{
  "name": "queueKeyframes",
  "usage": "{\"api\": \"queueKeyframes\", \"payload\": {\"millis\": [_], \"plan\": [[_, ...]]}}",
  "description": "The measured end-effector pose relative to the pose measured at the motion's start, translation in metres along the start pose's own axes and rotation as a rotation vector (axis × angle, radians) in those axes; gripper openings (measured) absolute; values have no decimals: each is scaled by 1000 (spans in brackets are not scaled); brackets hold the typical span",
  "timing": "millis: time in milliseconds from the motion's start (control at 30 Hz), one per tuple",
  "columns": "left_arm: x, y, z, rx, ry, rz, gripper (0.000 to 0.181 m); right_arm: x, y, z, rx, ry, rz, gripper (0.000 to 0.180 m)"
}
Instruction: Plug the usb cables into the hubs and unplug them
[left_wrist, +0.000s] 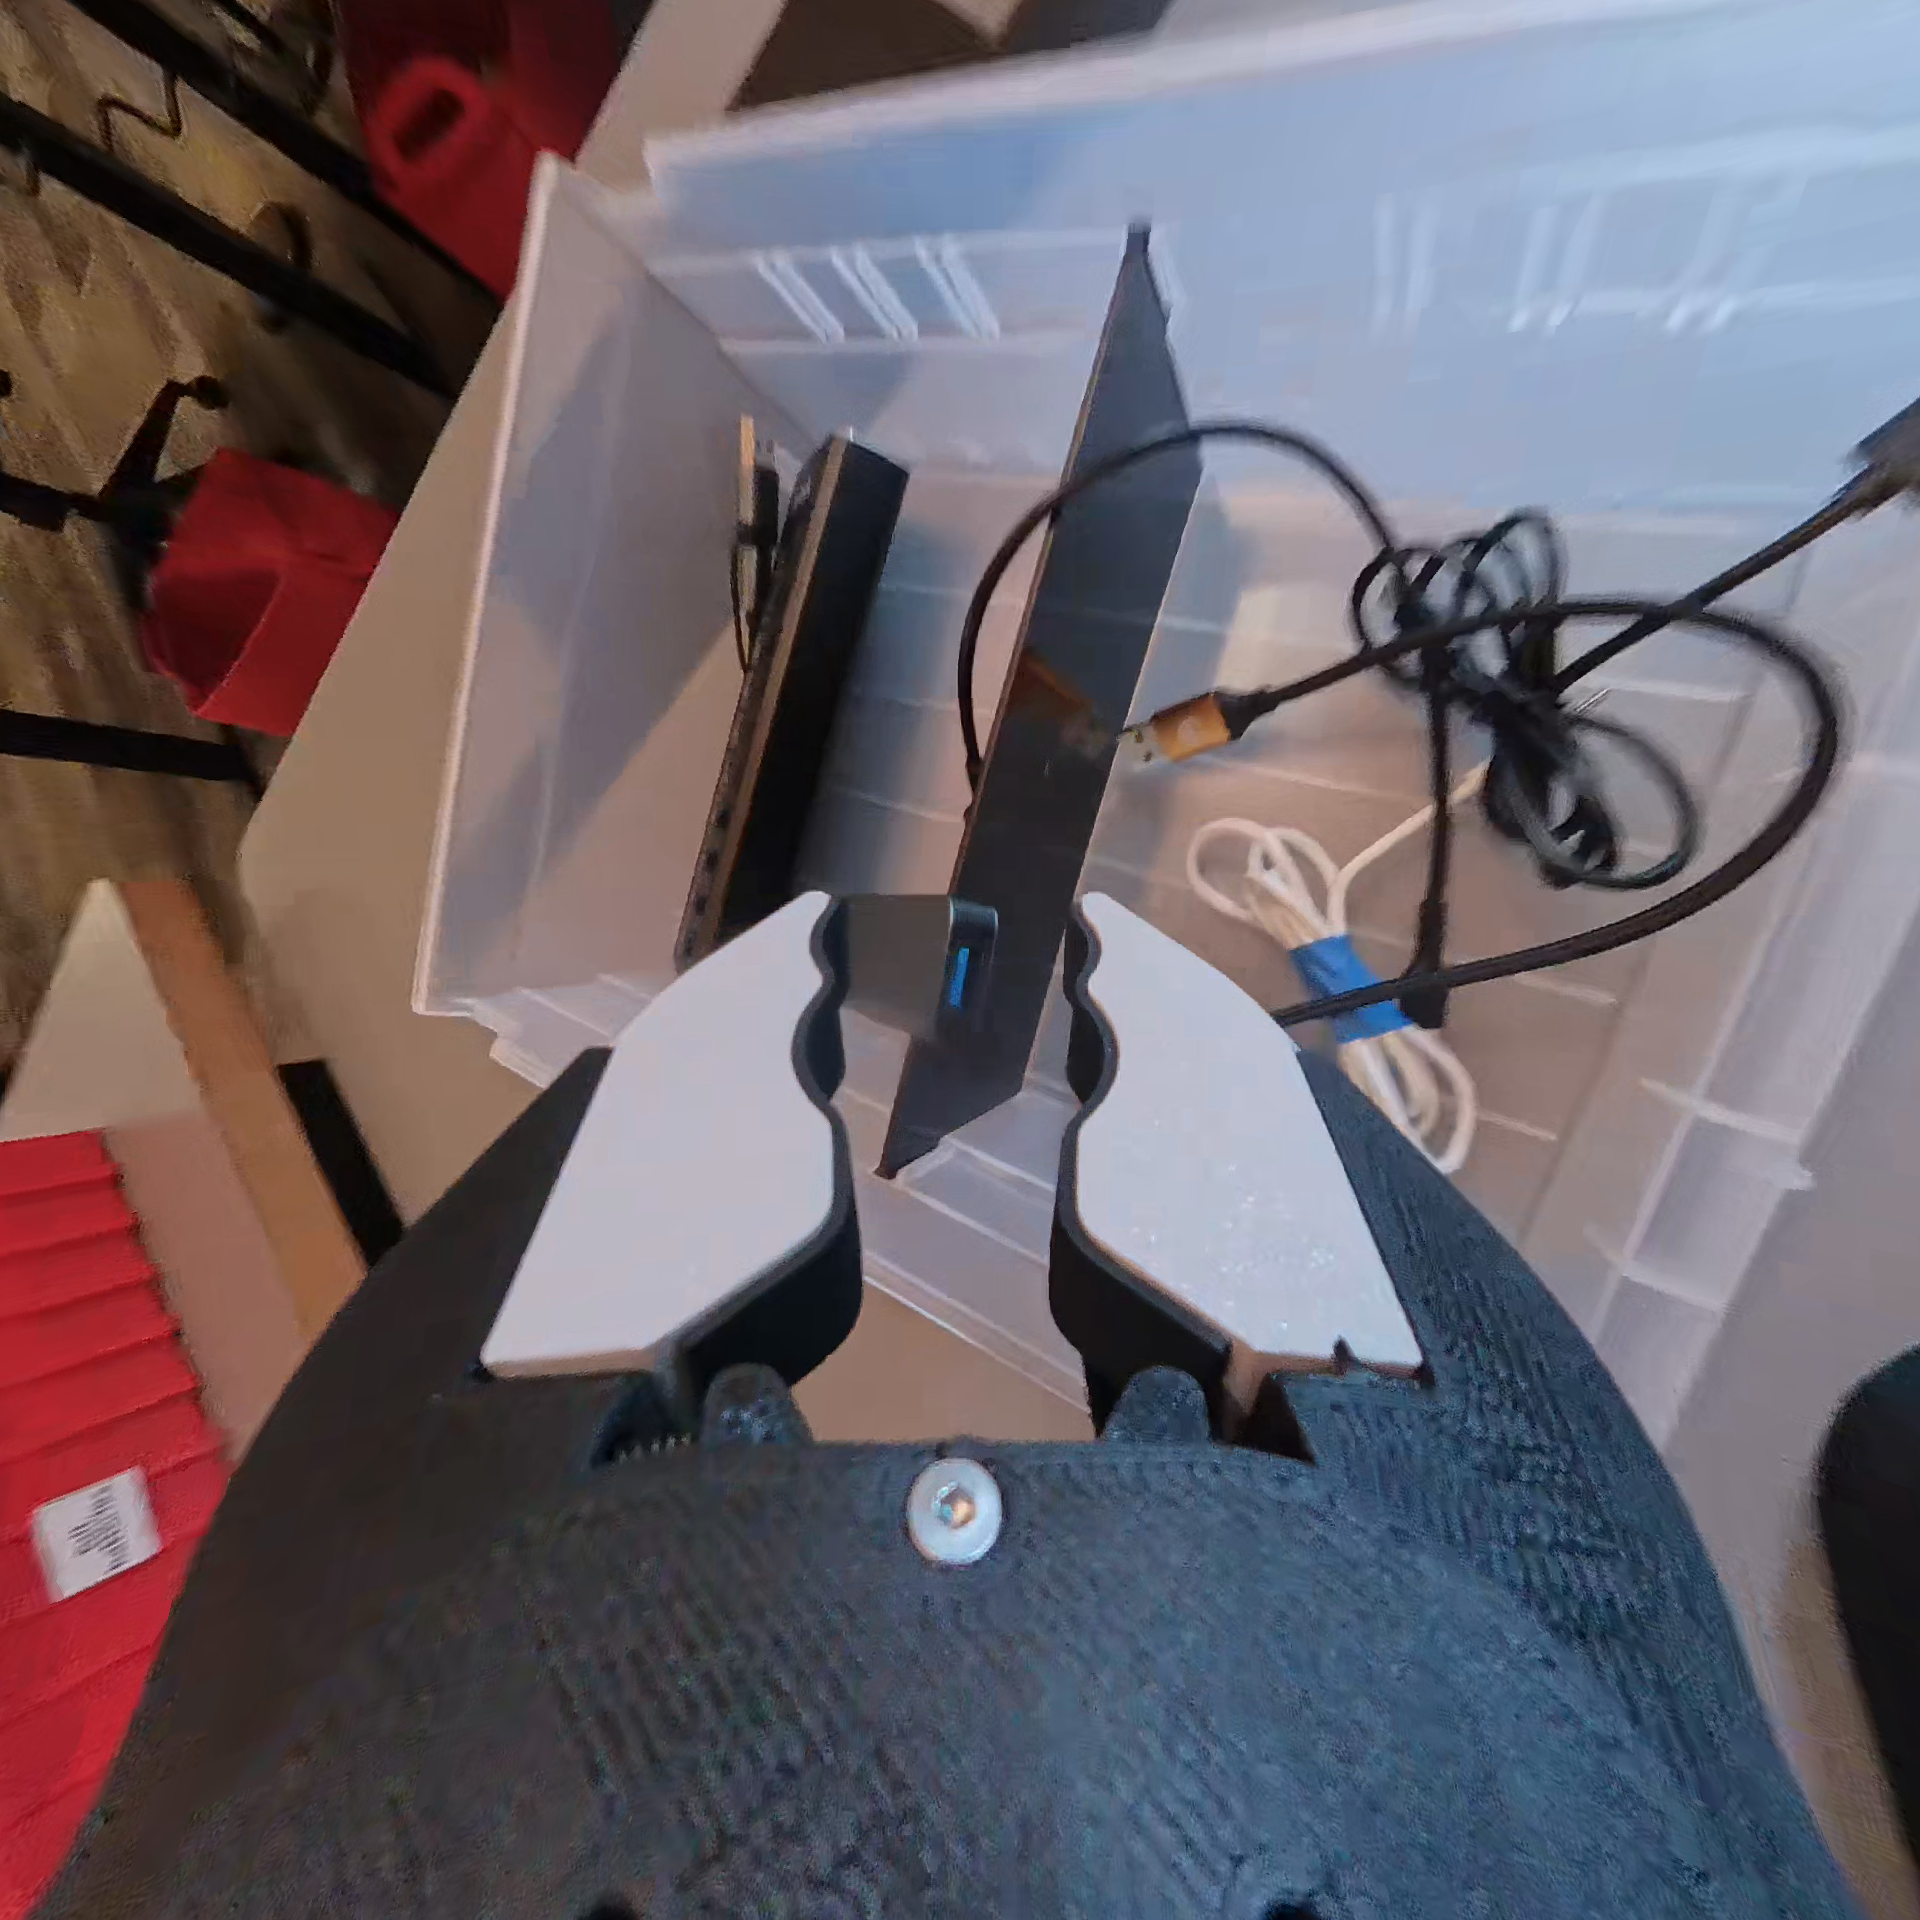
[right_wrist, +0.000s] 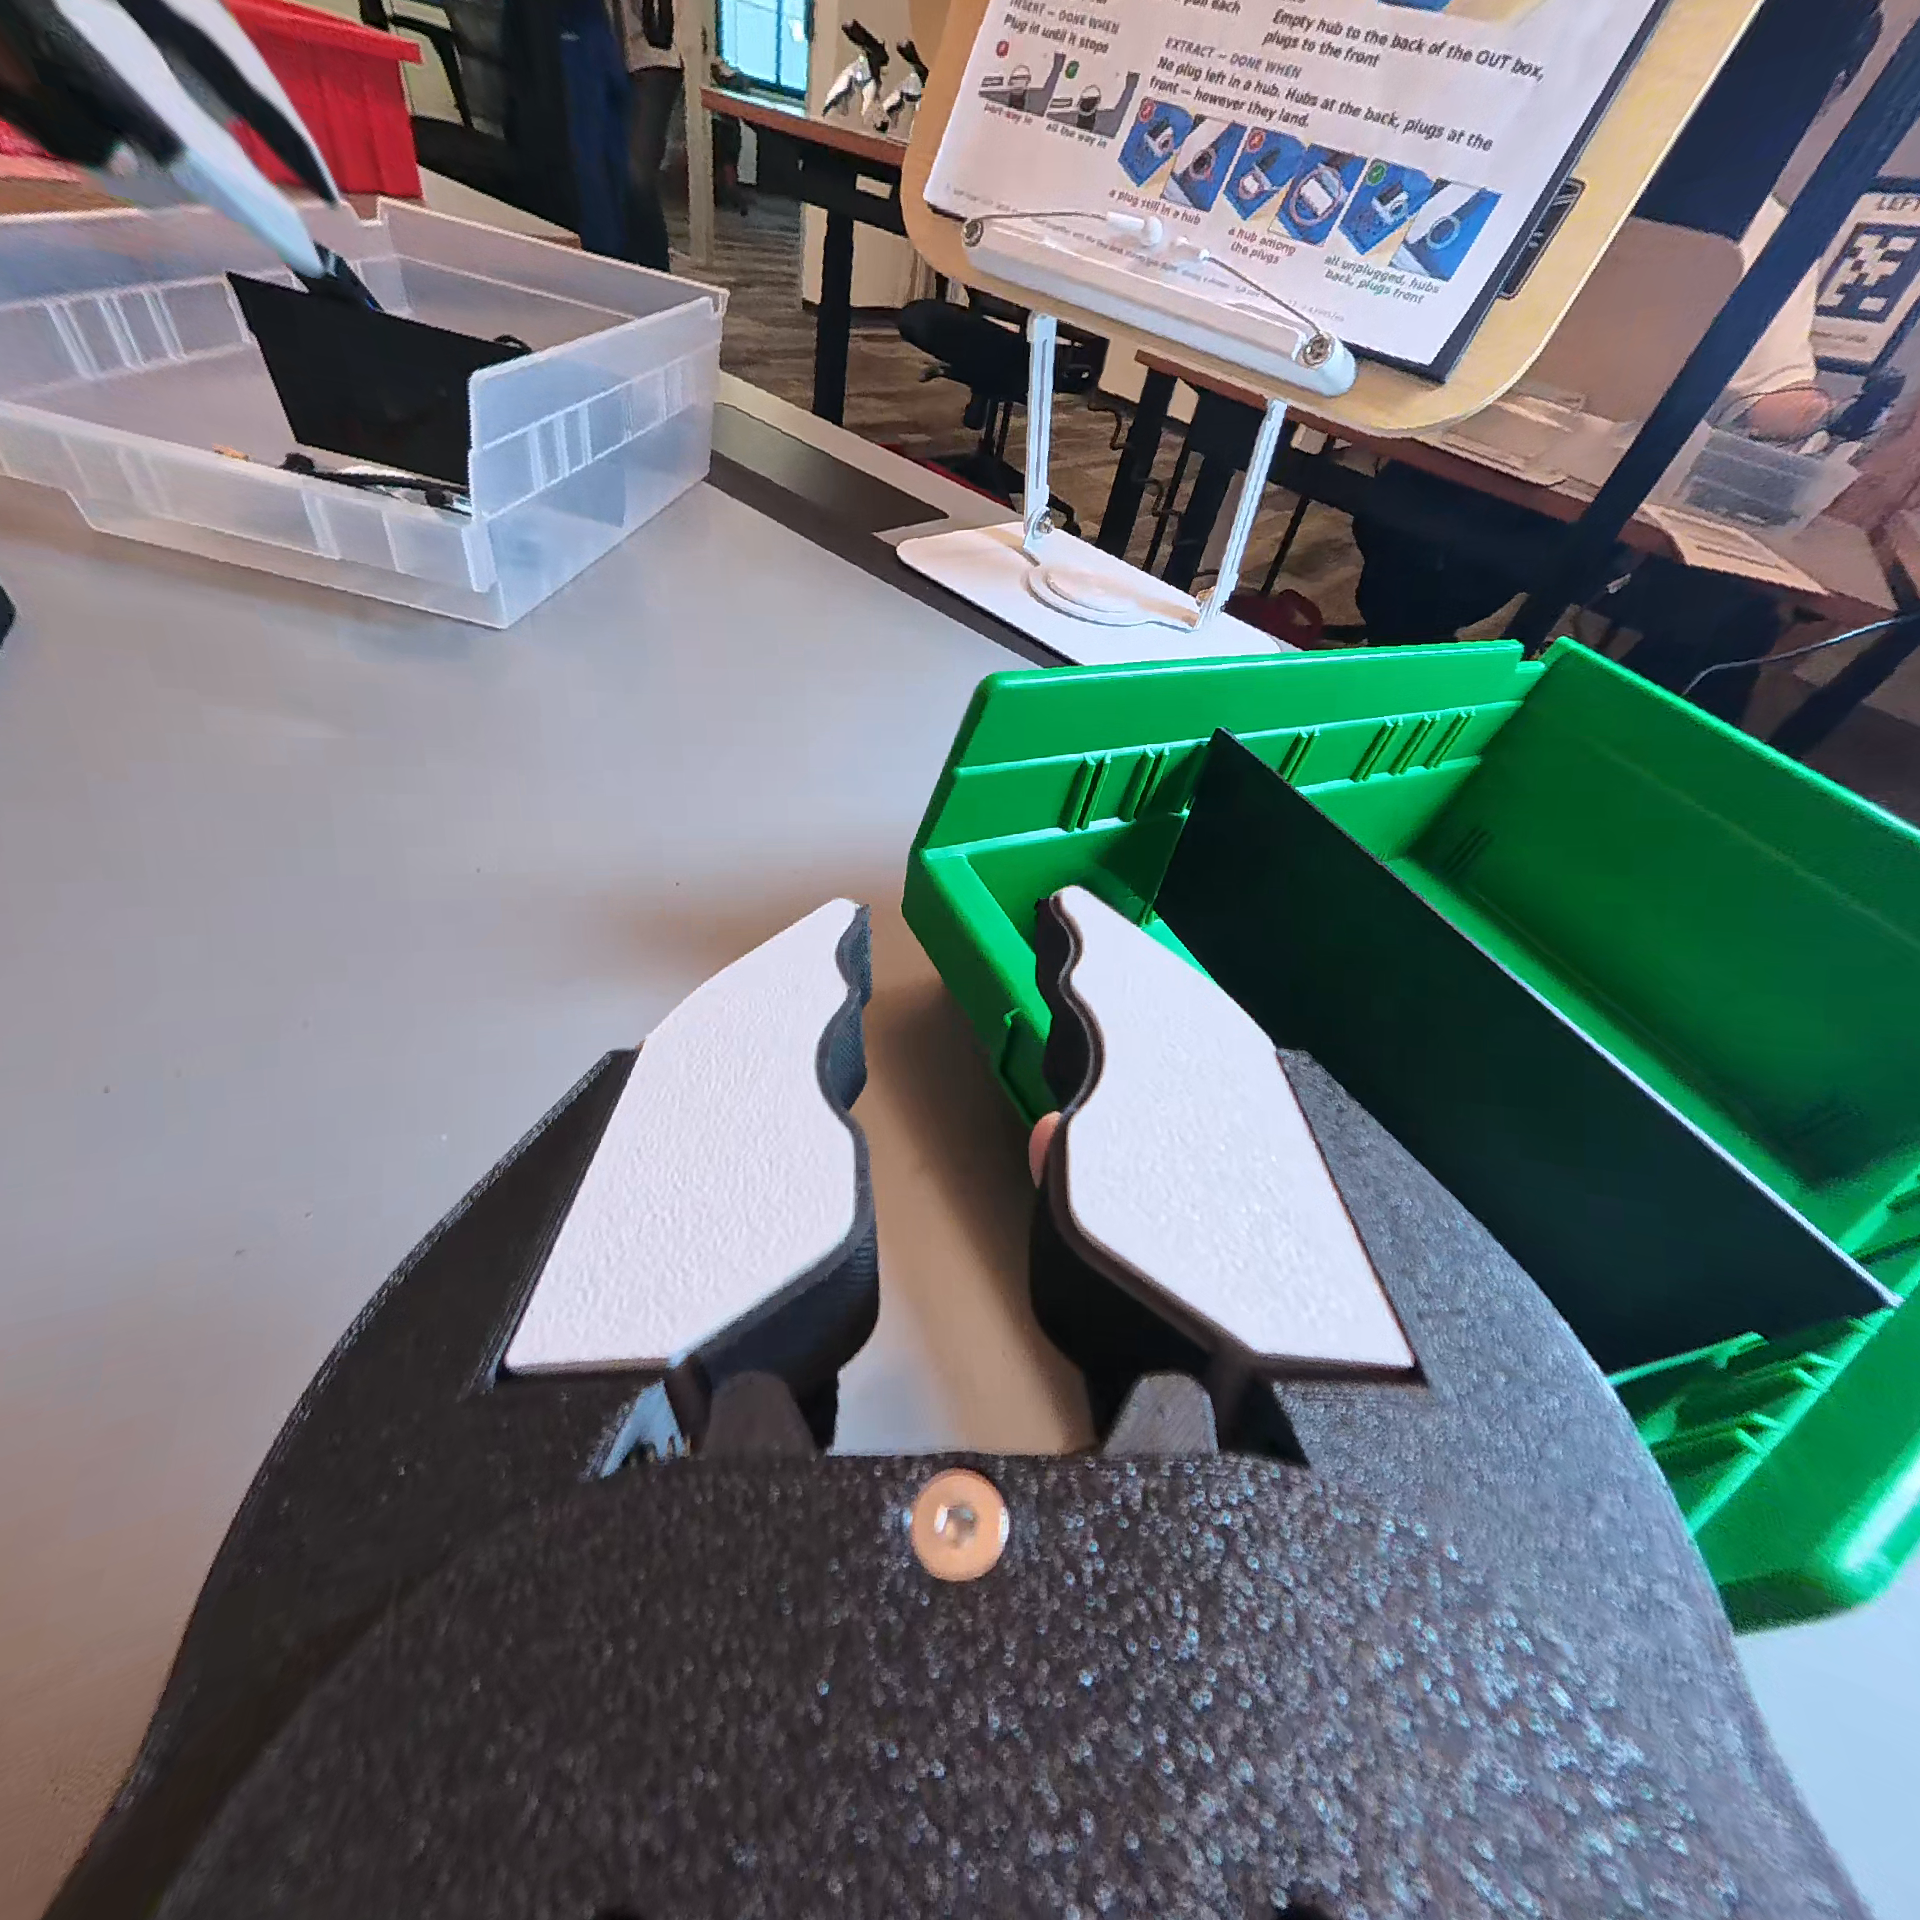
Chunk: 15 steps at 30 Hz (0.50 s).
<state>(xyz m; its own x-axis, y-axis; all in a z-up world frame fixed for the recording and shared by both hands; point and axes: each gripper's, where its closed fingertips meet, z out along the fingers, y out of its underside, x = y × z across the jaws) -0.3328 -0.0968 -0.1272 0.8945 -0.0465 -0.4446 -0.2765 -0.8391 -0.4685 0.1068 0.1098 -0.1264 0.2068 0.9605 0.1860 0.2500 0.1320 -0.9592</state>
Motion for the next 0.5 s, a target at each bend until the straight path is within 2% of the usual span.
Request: {"api": "queueKeyframes", "payload": {"millis": [67, 133, 300, 500], "plan": [[-3, 11, 8, -63, -59, 70, 33, 0, -1, 0, 6, -7, 15, 30], [-4, 16, 11, -87, -107, 129, 16, -1, 2, 1, -1, -13, 19, 29], [-15, 13, 1, -92, -245, 266, 11, -6, 6, 4, -23, -16, -10, 27], [-23, -18, -43, 65, -296, 286, 14, -11, 5, 5, -17, -24, -24, 26]]}}
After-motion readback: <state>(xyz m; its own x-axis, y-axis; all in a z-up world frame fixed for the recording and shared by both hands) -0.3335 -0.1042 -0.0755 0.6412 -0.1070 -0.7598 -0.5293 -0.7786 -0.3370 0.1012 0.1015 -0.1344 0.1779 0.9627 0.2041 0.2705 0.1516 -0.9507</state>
